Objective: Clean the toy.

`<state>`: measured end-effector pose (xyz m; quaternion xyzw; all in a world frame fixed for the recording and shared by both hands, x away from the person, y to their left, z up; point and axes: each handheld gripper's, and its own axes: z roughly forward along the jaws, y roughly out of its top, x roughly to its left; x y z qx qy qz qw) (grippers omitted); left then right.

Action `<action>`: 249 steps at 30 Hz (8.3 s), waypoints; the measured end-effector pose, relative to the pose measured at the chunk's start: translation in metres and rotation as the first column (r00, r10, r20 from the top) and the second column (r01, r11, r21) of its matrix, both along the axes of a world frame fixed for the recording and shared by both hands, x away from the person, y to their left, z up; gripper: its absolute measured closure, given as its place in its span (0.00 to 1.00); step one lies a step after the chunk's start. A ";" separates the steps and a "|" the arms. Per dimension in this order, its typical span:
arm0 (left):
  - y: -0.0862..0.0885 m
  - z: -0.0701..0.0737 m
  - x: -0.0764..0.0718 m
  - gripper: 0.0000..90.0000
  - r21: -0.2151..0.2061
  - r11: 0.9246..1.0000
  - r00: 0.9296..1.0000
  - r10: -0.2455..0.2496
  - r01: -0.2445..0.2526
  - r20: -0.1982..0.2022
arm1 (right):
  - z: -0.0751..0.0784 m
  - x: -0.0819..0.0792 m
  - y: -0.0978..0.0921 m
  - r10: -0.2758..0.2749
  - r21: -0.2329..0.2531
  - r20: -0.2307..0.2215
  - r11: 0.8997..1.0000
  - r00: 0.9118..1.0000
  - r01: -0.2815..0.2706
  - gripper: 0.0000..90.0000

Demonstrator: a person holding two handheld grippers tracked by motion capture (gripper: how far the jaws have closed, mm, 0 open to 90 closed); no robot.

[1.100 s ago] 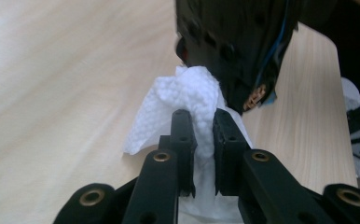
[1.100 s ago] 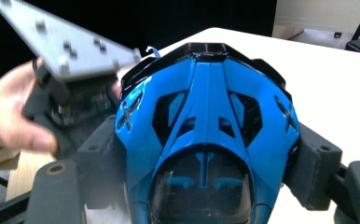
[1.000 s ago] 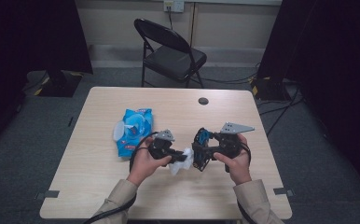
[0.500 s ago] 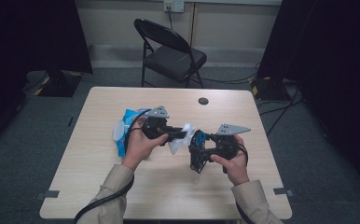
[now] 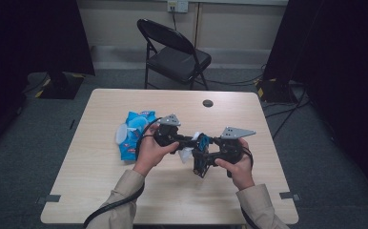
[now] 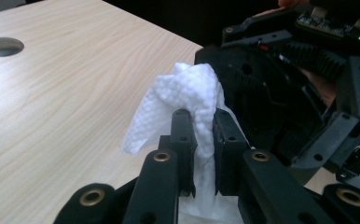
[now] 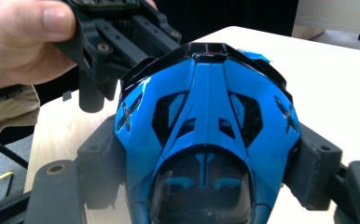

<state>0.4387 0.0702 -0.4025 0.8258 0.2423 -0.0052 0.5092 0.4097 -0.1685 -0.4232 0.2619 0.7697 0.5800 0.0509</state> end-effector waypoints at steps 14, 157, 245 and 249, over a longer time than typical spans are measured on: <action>-0.006 -0.021 -0.008 0.90 0.042 0.999 0.999 -0.022 0.023 -0.028 | 0.000 0.002 -0.005 -0.028 0.025 -0.001 0.999 1.000 0.028 0.28; 0.054 -0.082 -0.029 0.67 0.222 0.969 0.994 0.111 -0.111 0.009 | -0.062 0.064 -0.023 -0.345 -0.378 -0.060 0.877 0.937 0.298 0.27; 0.139 -0.070 -0.082 0.20 0.163 0.966 0.980 0.198 -0.201 0.034 | -0.064 -0.047 -0.112 -0.303 -0.403 -0.083 0.882 0.949 0.246 0.17; 0.143 -0.074 -0.083 0.20 0.168 0.964 0.978 0.205 -0.208 0.035 | -0.067 -0.049 -0.114 -0.306 -0.408 -0.087 0.879 0.948 0.247 0.17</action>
